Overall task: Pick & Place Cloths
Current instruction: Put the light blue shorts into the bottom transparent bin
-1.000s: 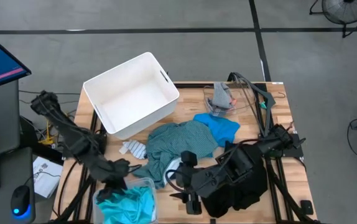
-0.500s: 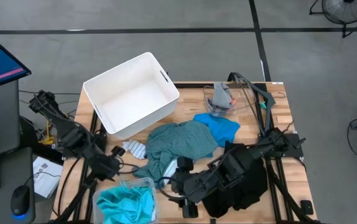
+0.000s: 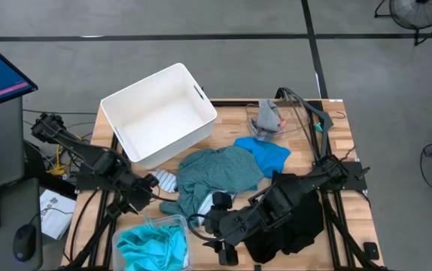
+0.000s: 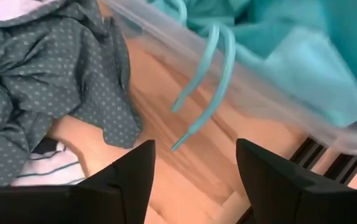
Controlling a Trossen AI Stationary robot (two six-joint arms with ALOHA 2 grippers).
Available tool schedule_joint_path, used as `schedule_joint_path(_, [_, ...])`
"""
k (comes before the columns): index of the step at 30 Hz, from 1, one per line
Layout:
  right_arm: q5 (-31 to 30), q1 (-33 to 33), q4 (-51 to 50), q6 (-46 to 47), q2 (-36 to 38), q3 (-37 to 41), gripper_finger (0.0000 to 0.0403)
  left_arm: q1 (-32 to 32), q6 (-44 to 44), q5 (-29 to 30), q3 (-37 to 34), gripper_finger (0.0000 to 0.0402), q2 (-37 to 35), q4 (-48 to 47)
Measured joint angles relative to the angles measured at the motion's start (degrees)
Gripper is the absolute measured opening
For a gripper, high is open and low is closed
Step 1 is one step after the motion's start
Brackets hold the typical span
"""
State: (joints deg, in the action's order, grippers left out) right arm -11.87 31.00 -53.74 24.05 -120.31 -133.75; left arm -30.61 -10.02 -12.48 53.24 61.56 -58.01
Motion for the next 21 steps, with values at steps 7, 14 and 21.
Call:
schedule_joint_path(7, [-0.1,-0.46,0.03,0.0,0.0,0.0,0.0249,-0.15,-2.84,-2.43,-4.24,0.0208,0.0,4.65])
schedule_joint_path(14, [-0.14,-1.3,0.16,-0.02,0.0,0.0,0.0249,-0.15,-5.3,-3.43,-6.2,0.0208,0.22,11.26])
schedule_joint_path(21, [-0.17,-1.55,0.18,-0.02,0.0,0.0,0.0249,-0.16,-8.17,-5.98,-6.26,0.0206,4.45,12.07])
